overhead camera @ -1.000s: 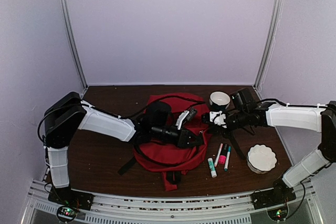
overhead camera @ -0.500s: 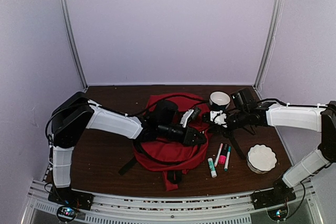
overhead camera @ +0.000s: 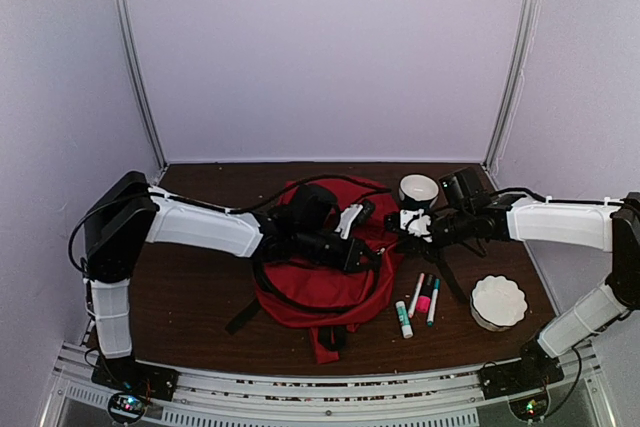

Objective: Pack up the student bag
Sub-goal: Zip the largest pocket of the bag in the student bag.

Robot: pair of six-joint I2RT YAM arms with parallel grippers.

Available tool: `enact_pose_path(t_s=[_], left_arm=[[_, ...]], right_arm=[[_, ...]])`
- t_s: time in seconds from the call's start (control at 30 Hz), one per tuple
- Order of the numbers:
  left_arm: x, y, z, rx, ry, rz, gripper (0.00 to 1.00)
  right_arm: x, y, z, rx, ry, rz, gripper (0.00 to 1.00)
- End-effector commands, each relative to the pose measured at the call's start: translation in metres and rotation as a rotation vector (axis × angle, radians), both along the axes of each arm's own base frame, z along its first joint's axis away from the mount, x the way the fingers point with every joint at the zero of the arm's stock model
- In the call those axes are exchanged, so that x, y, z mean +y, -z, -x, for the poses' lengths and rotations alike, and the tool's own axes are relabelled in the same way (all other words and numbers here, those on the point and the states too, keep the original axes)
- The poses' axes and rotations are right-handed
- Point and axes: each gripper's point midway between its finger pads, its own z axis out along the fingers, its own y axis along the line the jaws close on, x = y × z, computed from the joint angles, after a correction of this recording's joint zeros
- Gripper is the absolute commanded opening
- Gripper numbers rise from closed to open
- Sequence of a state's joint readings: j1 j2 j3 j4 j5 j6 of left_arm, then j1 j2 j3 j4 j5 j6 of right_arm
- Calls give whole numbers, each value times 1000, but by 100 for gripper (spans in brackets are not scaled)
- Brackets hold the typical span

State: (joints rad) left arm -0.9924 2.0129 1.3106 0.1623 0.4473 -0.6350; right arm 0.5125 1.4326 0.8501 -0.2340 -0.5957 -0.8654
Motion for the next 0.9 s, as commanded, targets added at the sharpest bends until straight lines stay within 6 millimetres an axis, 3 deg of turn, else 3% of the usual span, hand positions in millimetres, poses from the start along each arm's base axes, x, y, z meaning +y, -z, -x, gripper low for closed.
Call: enact_pose_path(t_s=[0.0,0.23,0.53,0.7,0.87], left_arm=[[33,3,7,7,15,-137,0],[60,21,43,62,86,-252,0],[84,22,83,88,178,-359,0],[108,2,110,64,255,-489,0],[146,-22,110,11,224,-625,0]], right_arm=[[-11,-14,-32,-66,118,-10,0],[-22,-7,-43,-92,175,19,0],[-37,-10,-59,-99,289,14,0],[-47,-11,-65,-125,323,6,0],[-48,-6,-61,-118,296,11,0]])
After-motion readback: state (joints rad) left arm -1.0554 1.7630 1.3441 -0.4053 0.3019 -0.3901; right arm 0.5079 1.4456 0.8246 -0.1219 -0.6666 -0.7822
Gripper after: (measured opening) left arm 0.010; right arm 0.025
